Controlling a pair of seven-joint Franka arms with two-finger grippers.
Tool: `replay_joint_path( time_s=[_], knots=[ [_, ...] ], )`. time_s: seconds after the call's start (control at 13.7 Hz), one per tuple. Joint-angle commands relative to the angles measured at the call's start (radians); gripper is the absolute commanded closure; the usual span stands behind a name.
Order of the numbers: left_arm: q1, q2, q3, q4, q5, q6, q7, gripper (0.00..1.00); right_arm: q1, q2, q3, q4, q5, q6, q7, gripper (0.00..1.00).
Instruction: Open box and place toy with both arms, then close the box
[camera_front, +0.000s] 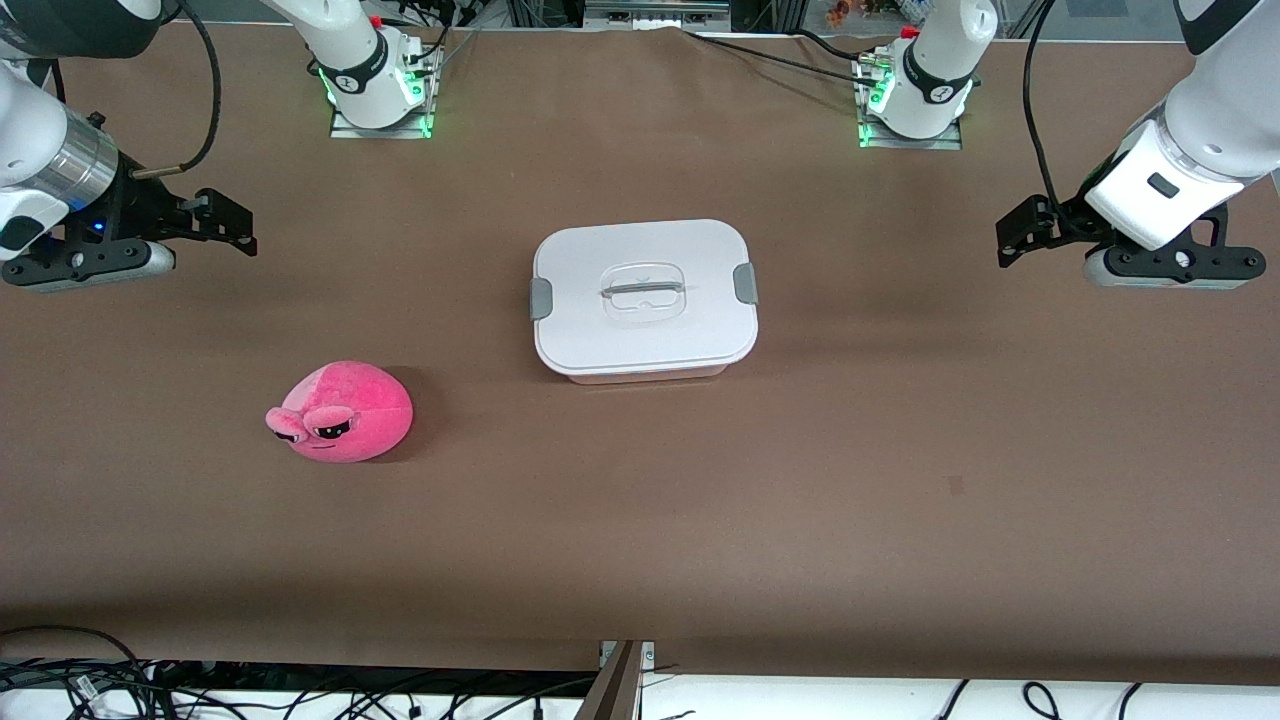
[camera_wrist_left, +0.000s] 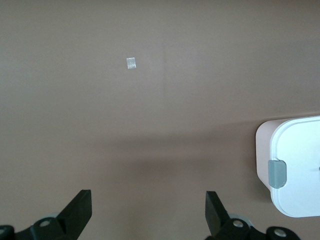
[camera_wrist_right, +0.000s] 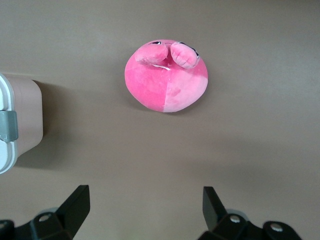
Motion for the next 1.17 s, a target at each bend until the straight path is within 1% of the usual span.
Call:
replay_joint_path(
  time_s=[0.0,0.44,0.58,0.66,0.8,0.88,0.95,1.1],
  knots=[
    [0.019,0.016,-0.004,0.036,0.010,-0.031,0.007,0.00,0.002,-0.003,-0.001,0.003,0.008,0.002,0.007,0.00],
    [0.027,0.016,-0.004,0.034,0.015,-0.034,-0.004,0.00,0.002,-0.002,-0.001,0.003,0.008,0.002,0.006,0.00],
    [0.027,0.016,-0.004,0.034,0.012,-0.074,0.005,0.00,0.002,-0.003,-0.001,0.003,0.008,0.002,0.006,0.00],
    [0.026,0.016,-0.009,0.036,0.006,-0.109,0.008,0.00,0.002,-0.003,-0.001,0.003,0.008,0.002,0.006,0.00],
    [0.012,0.019,-0.017,0.036,-0.055,-0.115,0.010,0.00,0.002,-0.003,-0.001,0.003,0.008,0.002,0.006,0.00],
    [0.001,0.034,-0.020,0.037,-0.091,-0.114,0.013,0.00,0.002,-0.002,-0.001,0.003,0.008,0.002,0.006,0.00],
    [-0.020,0.062,-0.027,0.039,-0.094,-0.115,0.019,0.00,0.002,-0.002,-0.001,0.003,0.008,0.002,0.006,0.00],
    [-0.045,0.121,-0.038,0.042,-0.105,-0.102,0.170,0.00,0.002,-0.002,-0.001,0.003,0.008,0.002,0.006,0.00]
  ],
)
